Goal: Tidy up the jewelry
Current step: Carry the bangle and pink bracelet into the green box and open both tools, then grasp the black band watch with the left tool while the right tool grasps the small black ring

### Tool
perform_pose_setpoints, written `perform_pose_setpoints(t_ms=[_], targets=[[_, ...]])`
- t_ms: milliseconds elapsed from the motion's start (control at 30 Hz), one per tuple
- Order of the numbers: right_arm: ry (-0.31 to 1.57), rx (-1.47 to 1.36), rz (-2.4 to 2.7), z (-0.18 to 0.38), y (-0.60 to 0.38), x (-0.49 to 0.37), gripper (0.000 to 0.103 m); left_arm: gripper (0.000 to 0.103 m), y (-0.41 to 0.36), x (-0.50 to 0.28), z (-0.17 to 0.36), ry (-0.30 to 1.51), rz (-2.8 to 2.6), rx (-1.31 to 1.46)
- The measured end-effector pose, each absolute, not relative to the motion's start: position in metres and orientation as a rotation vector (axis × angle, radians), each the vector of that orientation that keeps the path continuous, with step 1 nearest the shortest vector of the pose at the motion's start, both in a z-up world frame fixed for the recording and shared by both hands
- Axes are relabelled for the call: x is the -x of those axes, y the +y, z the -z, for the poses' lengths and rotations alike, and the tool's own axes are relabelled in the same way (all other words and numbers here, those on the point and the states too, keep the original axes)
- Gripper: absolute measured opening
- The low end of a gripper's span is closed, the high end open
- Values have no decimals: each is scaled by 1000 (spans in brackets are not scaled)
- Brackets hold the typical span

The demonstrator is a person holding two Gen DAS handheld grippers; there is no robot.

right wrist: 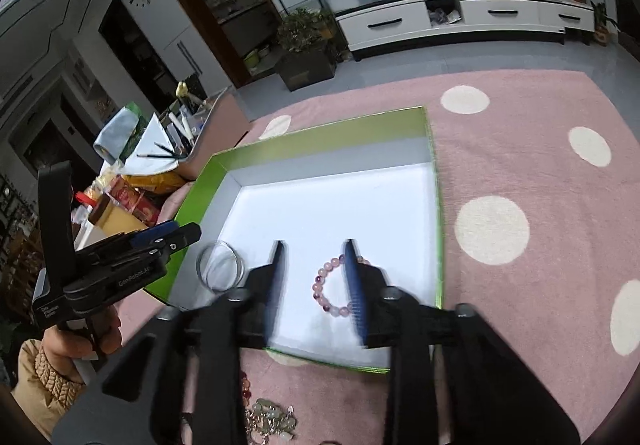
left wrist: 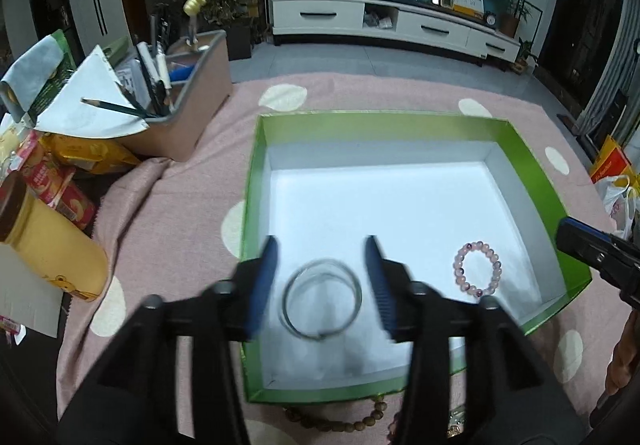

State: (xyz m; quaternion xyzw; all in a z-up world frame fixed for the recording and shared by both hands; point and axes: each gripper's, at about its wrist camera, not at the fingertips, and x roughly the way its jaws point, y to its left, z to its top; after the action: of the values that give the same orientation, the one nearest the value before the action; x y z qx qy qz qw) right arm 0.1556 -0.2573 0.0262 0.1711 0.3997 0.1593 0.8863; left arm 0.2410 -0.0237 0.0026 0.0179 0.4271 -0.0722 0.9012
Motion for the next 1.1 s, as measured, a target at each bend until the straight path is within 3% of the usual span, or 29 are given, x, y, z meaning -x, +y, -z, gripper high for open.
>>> perform_pose_setpoints(t_ms=[467,833,1100], targets=[[818,-352,-303,-33,-279,-78,37,63,6,-169,-17,850,165,3],[885,-349,-282,-10,-279,-28,37,65,18,-98,8,919,224,6],[947,-198,-295,15,-247,-9,37,65,12,-50,30,952,289,-7]])
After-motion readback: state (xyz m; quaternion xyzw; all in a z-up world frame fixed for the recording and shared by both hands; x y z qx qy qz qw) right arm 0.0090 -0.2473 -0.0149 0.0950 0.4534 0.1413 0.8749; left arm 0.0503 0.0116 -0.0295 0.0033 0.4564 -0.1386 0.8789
